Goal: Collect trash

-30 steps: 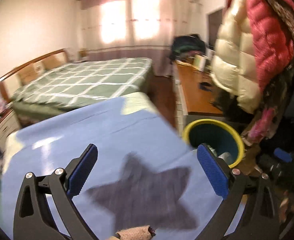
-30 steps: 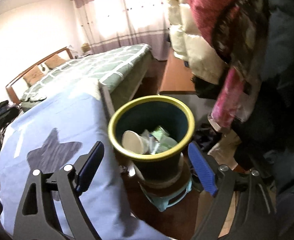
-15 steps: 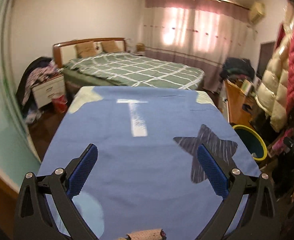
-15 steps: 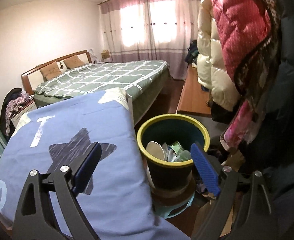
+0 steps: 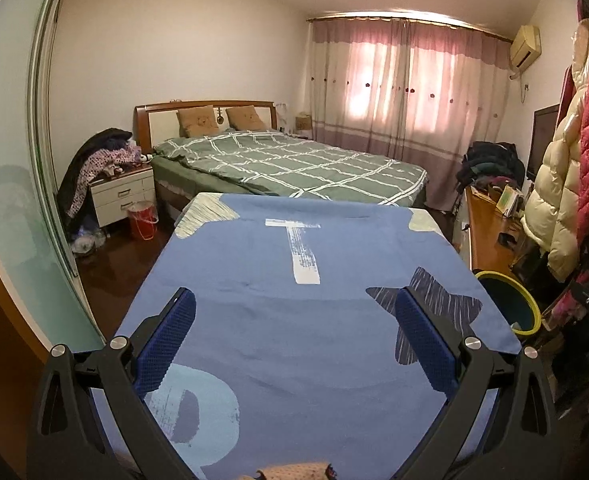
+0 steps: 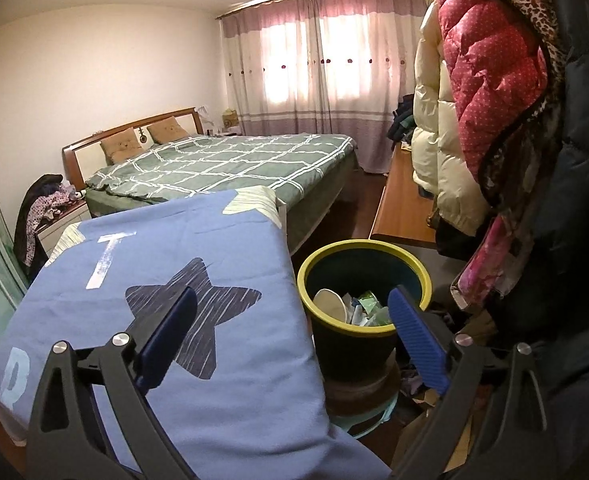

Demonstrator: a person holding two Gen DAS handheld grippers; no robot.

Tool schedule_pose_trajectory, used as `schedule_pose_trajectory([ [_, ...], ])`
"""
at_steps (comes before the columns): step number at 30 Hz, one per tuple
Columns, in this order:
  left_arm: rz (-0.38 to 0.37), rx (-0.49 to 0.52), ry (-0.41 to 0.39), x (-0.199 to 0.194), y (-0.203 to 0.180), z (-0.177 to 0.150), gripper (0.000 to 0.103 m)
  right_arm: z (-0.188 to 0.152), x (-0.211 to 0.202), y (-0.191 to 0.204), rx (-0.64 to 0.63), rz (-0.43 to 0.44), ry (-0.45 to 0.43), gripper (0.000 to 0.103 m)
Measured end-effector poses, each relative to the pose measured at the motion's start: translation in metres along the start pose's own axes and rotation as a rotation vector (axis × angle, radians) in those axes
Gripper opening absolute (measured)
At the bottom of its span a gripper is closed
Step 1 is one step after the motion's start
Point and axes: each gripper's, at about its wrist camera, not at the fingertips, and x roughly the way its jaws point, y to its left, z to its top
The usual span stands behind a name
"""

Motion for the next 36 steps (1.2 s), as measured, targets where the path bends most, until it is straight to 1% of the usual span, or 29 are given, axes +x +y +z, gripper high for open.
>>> schedule_pose_trajectory([
  [36,-0.031,0.020,0.048,0.016,-0.017,-0.005,0.098,-0.004,0.009,0.005,0.000,0.019,0.026,0.094],
])
